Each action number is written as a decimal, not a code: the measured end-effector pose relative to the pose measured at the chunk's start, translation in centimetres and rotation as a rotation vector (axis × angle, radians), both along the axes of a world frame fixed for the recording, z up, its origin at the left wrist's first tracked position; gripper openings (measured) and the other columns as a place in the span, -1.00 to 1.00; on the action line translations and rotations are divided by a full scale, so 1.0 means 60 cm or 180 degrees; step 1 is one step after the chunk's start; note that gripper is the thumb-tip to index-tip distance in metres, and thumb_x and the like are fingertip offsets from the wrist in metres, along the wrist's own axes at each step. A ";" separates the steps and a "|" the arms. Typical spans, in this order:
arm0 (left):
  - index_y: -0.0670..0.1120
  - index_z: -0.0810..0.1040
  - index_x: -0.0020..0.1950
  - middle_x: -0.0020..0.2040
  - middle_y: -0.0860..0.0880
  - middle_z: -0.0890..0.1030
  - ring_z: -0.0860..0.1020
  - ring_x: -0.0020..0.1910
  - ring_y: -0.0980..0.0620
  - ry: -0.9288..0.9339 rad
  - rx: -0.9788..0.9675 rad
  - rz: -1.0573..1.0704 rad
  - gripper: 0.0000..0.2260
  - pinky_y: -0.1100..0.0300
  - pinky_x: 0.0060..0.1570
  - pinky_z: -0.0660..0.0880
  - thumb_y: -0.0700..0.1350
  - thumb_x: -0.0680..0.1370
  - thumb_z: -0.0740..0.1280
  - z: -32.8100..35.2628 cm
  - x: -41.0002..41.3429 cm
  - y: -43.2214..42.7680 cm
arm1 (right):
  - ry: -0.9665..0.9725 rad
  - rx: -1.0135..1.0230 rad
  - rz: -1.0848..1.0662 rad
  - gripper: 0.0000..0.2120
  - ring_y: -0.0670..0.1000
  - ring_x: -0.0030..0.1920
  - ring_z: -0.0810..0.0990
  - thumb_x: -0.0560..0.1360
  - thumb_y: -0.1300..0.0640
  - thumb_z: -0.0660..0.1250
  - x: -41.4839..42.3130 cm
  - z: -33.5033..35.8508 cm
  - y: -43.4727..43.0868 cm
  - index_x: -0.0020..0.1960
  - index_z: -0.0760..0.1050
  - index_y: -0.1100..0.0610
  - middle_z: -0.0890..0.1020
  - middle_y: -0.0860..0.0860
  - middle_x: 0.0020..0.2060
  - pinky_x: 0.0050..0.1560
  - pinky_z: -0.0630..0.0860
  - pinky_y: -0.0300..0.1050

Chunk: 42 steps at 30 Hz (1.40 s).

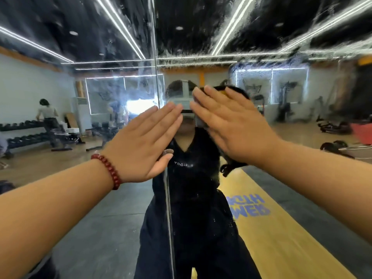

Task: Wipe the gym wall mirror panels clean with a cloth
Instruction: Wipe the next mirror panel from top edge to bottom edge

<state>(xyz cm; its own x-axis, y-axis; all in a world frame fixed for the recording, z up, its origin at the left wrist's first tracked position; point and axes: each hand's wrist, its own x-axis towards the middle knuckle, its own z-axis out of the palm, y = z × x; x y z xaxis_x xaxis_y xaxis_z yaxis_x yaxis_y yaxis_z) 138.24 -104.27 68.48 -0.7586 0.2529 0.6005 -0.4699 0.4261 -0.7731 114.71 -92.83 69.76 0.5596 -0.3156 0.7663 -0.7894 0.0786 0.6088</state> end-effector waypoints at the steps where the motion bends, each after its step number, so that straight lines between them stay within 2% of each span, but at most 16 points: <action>1: -0.33 0.17 0.55 0.56 -0.29 0.15 0.13 0.56 -0.22 -0.0008 -0.0008 -0.0011 -0.38 -0.11 0.53 0.07 0.06 0.62 0.10 0.000 0.001 0.000 | 0.0078 0.0054 -0.0019 -0.51 0.09 0.53 0.26 0.61 0.11 0.19 0.000 -0.023 -0.002 0.53 0.30 0.15 0.32 0.09 0.51 0.51 0.15 0.08; 3: -0.33 0.18 0.54 0.56 -0.29 0.16 0.13 0.56 -0.22 -0.0028 -0.0024 -0.0053 -0.38 -0.13 0.52 0.10 0.06 0.62 0.12 -0.002 0.003 0.000 | 0.0360 0.0329 0.0002 -0.50 0.06 0.53 0.25 0.59 0.11 0.20 -0.005 -0.078 0.001 0.53 0.32 0.13 0.32 0.06 0.52 0.51 0.15 0.04; 7: -0.31 0.16 0.55 0.57 -0.29 0.15 0.12 0.56 -0.23 -0.0078 -0.0064 0.0013 -0.37 -0.12 0.54 0.04 0.08 0.62 0.10 -0.011 0.005 0.001 | 0.0803 0.0797 0.0000 -0.54 0.00 0.54 0.23 0.65 0.16 0.04 -0.020 -0.137 0.019 0.54 0.29 0.12 0.31 0.01 0.53 0.53 0.15 -0.03; 10: -0.31 0.15 0.56 0.57 -0.29 0.15 0.12 0.56 -0.23 -0.0060 -0.0044 0.0002 -0.37 -0.11 0.54 0.03 0.07 0.62 0.09 -0.013 0.005 0.001 | 0.0577 0.0704 0.0175 -0.57 0.02 0.51 0.30 0.65 0.21 0.09 0.000 -0.117 0.020 0.51 0.34 0.14 0.37 0.03 0.49 0.52 0.18 -0.04; 12: -0.32 0.15 0.55 0.55 -0.31 0.15 0.13 0.56 -0.23 0.0005 0.0007 -0.0061 -0.38 -0.11 0.54 0.03 0.06 0.62 0.09 -0.015 0.005 0.000 | 0.0316 0.0371 0.0321 -0.57 0.05 0.50 0.33 0.63 0.23 0.13 0.022 -0.071 0.011 0.49 0.36 0.16 0.40 0.06 0.47 0.50 0.23 0.00; 16: -0.33 0.17 0.54 0.55 -0.29 0.16 0.14 0.55 -0.21 0.0185 0.0164 -0.0060 -0.39 -0.08 0.55 0.02 0.05 0.62 0.08 -0.033 0.024 -0.002 | 0.0086 0.0081 0.0273 -0.55 0.14 0.47 0.36 0.60 0.21 0.13 0.054 -0.021 -0.021 0.47 0.37 0.22 0.42 0.12 0.45 0.48 0.22 0.08; 18: -0.33 0.18 0.54 0.55 -0.29 0.16 0.14 0.55 -0.21 0.0174 0.0180 -0.0015 -0.39 -0.07 0.55 0.03 0.05 0.62 0.08 -0.047 0.037 -0.006 | 0.0186 0.0197 0.0311 -0.56 0.12 0.48 0.36 0.60 0.20 0.15 0.059 -0.057 -0.034 0.47 0.38 0.22 0.42 0.12 0.45 0.50 0.20 0.05; 21: -0.32 0.15 0.55 0.56 -0.29 0.14 0.12 0.56 -0.21 0.0083 0.0200 0.0053 -0.38 -0.10 0.53 0.06 0.06 0.62 0.08 -0.059 0.043 -0.009 | 0.0739 0.0602 0.0260 -0.55 0.05 0.52 0.28 0.63 0.19 0.18 0.055 -0.130 -0.031 0.51 0.33 0.18 0.36 0.08 0.49 0.54 0.12 -0.02; 24: -0.32 0.14 0.55 0.57 -0.28 0.12 0.09 0.57 -0.20 0.0056 0.0209 0.0079 -0.37 -0.10 0.54 0.04 0.06 0.61 0.09 -0.062 0.049 -0.011 | 0.1096 0.0818 0.0285 -0.57 0.01 0.51 0.28 0.65 0.19 0.11 0.050 -0.144 -0.022 0.51 0.32 0.16 0.36 0.04 0.49 0.54 0.11 -0.05; 30: -0.31 0.17 0.55 0.56 -0.28 0.15 0.11 0.56 -0.20 0.0078 0.0155 0.0010 -0.41 -0.10 0.55 0.04 0.05 0.63 0.07 -0.066 0.051 -0.016 | 0.0338 0.0395 0.0394 -0.58 0.08 0.49 0.34 0.68 0.17 -0.01 0.065 -0.069 -0.034 0.47 0.39 0.21 0.41 0.10 0.46 0.50 0.21 0.02; 34: -0.31 0.17 0.55 0.57 -0.26 0.15 0.11 0.57 -0.20 -0.0001 0.0154 0.0051 -0.40 -0.12 0.53 0.07 0.05 0.63 0.08 -0.065 0.054 -0.015 | 0.0801 0.0719 0.0259 -0.57 0.03 0.51 0.29 0.64 0.18 0.12 0.041 -0.126 -0.028 0.50 0.34 0.17 0.36 0.07 0.49 0.52 0.14 -0.03; 39: -0.28 0.21 0.54 0.56 -0.24 0.19 0.14 0.56 -0.19 -0.0314 0.0085 -0.0115 -0.43 -0.07 0.55 0.02 0.04 0.62 0.07 -0.063 0.028 0.011 | 0.1389 0.1251 0.0217 -0.57 0.00 0.51 0.30 0.71 0.20 -0.08 -0.002 -0.159 0.011 0.50 0.36 0.16 0.37 0.03 0.49 0.51 0.20 -0.04; 42: -0.28 0.22 0.54 0.56 -0.24 0.19 0.15 0.56 -0.20 -0.0376 0.0064 -0.0124 -0.43 -0.06 0.56 0.01 0.04 0.63 0.07 -0.061 0.005 0.018 | 0.0869 0.0885 0.0212 -0.59 0.06 0.49 0.33 0.69 0.23 -0.03 -0.012 -0.108 0.026 0.49 0.35 0.20 0.39 0.08 0.47 0.49 0.26 0.04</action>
